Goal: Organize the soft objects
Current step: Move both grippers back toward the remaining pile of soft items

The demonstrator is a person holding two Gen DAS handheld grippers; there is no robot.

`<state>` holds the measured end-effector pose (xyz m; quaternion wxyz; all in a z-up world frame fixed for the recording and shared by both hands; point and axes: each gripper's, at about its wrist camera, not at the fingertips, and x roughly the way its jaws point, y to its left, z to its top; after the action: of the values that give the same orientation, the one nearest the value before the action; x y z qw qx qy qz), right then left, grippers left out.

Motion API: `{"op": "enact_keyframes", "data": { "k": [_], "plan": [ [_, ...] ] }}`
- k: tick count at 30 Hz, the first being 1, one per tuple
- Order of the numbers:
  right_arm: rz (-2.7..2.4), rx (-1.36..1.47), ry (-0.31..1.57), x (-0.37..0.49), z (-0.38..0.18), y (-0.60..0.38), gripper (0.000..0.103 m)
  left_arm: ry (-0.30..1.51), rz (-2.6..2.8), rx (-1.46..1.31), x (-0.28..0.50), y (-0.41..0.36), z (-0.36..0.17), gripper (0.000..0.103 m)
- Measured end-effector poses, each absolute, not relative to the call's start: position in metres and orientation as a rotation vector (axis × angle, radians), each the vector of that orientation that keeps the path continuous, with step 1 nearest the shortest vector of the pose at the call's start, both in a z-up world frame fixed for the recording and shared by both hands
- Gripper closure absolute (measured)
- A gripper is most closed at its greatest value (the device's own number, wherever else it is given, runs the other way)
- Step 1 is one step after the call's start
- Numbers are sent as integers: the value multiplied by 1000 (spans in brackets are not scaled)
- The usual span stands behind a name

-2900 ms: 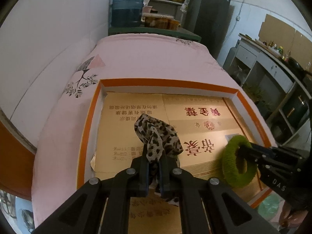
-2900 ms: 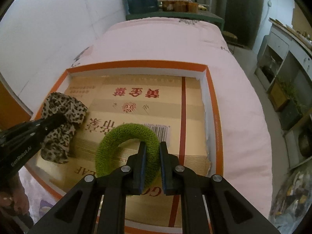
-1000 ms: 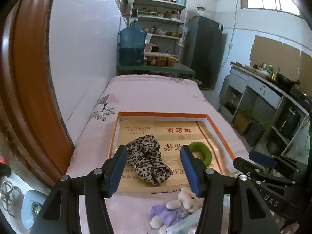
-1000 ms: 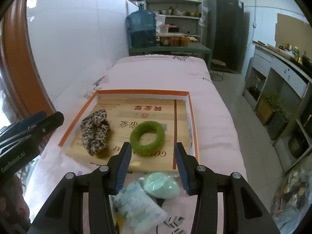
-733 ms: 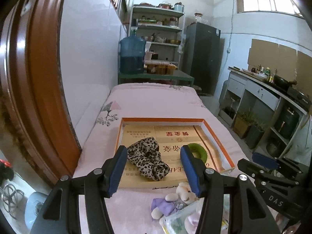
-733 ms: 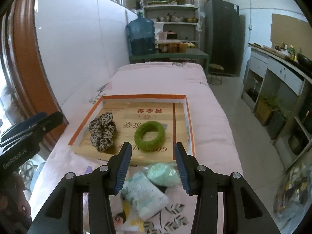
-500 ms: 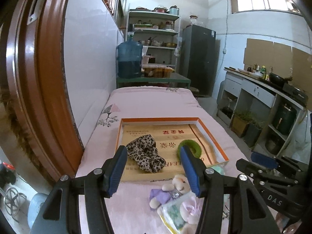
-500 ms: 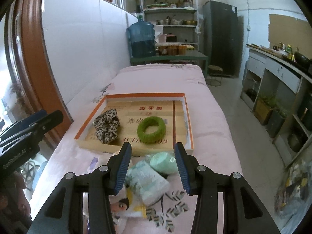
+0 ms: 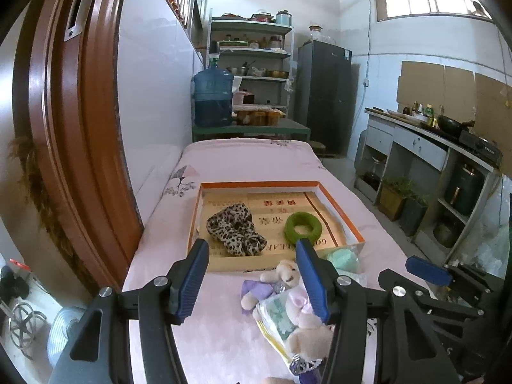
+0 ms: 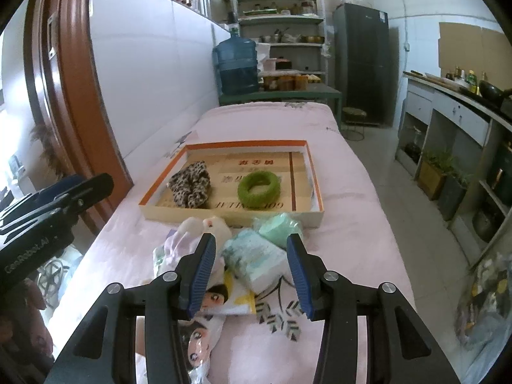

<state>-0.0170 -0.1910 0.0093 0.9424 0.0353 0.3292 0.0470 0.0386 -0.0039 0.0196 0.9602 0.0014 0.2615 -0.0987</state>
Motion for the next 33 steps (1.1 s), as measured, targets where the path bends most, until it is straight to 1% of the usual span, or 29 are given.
{"op": "enact_keyframes", "data": {
  "k": [10, 19, 26, 32, 33],
  "plan": [
    [110, 73, 676, -30, 9, -188, 55, 532, -194, -6, 23, 0, 12, 47],
    [149, 77, 706, -33, 1, -179, 55, 527, -157, -64, 11, 26, 0, 47],
    [190, 108, 754, -26, -16, -168, 55, 544, -169, -71, 1, 34, -18, 47],
    [241, 181, 804, -14, -31, -162, 55, 594, -198, -108, -6, 41, -42, 47],
    [252, 194, 812, -11, -33, -161, 54, 596, -197, -107, -7, 43, -45, 47]
  ]
}}
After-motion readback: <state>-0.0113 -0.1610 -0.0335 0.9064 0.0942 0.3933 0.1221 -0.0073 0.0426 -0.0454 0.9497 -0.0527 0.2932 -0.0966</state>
